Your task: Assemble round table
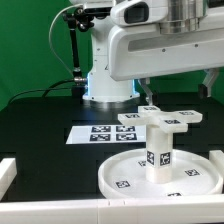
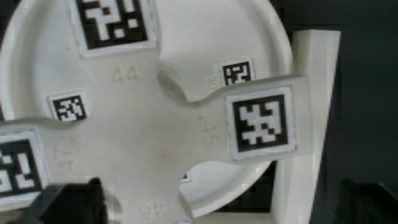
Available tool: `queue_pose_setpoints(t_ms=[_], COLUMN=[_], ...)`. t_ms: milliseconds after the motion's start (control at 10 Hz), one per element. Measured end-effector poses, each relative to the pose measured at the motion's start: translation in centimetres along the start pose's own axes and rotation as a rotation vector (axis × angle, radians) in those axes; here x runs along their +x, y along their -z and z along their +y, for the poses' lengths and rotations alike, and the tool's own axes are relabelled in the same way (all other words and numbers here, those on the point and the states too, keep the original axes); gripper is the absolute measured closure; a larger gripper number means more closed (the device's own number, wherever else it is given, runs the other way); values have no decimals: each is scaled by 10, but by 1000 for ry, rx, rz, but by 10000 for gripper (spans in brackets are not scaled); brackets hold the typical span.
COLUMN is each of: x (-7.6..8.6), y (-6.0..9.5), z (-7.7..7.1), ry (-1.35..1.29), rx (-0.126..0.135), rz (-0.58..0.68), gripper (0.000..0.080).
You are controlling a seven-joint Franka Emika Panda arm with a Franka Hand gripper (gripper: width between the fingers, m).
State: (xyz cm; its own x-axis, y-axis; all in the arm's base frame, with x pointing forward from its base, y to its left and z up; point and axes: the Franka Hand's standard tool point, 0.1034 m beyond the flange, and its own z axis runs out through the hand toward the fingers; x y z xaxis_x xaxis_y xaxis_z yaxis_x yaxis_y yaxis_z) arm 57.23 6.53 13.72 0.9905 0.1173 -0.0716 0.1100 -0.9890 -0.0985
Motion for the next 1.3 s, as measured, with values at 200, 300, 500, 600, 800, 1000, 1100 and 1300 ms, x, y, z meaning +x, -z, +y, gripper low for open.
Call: queue_pose_setpoints(t_ms=[200, 300, 500, 600, 800, 1000, 1100, 1300], x=[0, -1, -1, -1, -4, -4, -4, -5], y=[3, 3, 3, 3, -5, -14, -15, -16], z=[6, 8, 10, 11, 18, 25, 27, 28], ry=[365, 513, 618, 640, 634, 659, 669, 681], rx=[-51, -64, -64, -65, -75, -72, -74, -75], rz=[-16, -37, -39, -37, -25, -45, -50, -58], gripper=[150, 150, 150, 150, 150, 150, 150, 150])
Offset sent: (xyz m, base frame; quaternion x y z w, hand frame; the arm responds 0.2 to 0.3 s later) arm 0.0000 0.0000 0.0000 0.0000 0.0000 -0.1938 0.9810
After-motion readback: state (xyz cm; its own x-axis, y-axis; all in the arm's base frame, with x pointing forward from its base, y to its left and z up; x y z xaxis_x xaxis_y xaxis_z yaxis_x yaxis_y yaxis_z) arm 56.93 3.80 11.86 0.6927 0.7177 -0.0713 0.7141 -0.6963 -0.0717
